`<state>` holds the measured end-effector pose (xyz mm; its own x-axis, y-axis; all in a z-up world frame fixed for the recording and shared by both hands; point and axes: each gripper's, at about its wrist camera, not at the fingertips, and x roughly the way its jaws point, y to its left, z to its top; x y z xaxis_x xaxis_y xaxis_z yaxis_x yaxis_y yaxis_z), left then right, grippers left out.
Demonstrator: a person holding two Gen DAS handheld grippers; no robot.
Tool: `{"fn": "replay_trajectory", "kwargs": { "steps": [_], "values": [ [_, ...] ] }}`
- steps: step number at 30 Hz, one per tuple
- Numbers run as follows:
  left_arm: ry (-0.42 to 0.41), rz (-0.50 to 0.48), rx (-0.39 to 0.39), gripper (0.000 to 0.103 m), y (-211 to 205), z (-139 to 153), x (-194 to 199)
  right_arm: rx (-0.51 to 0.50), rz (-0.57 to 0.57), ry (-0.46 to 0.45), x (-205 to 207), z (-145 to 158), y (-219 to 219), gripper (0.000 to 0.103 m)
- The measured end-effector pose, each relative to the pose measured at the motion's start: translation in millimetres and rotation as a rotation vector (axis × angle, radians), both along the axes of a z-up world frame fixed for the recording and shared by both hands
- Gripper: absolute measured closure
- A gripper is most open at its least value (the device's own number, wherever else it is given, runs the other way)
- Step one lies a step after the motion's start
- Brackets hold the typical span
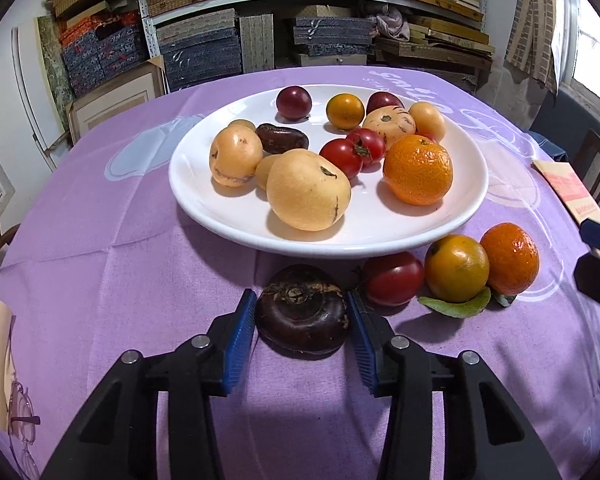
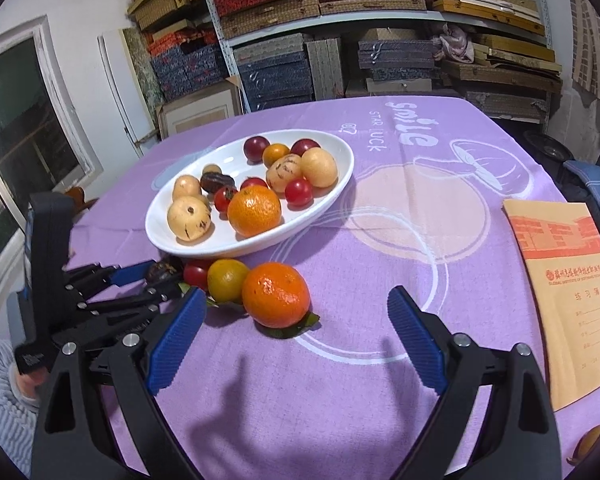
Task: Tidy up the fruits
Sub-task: 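Close the left tool on the dark purple fruit with a stem cap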
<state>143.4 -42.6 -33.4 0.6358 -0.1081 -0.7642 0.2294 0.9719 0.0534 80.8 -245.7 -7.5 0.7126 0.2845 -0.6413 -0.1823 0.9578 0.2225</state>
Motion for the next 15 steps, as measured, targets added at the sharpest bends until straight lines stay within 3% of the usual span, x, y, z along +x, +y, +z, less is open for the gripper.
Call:
{"fn": "replay_trajectory", "kwargs": {
  "steps": [8,15],
  "values": [
    [-0.067,-0.001,0.005,0.058,3,8,-12,-0.115,0.035,0.036,4,-13,17,0.013],
    [-0.077,0.024,-0.053,0.058,20,20,-17,-0.194,0.056,0.049,18,-23,34,0.013]
  ]
}}
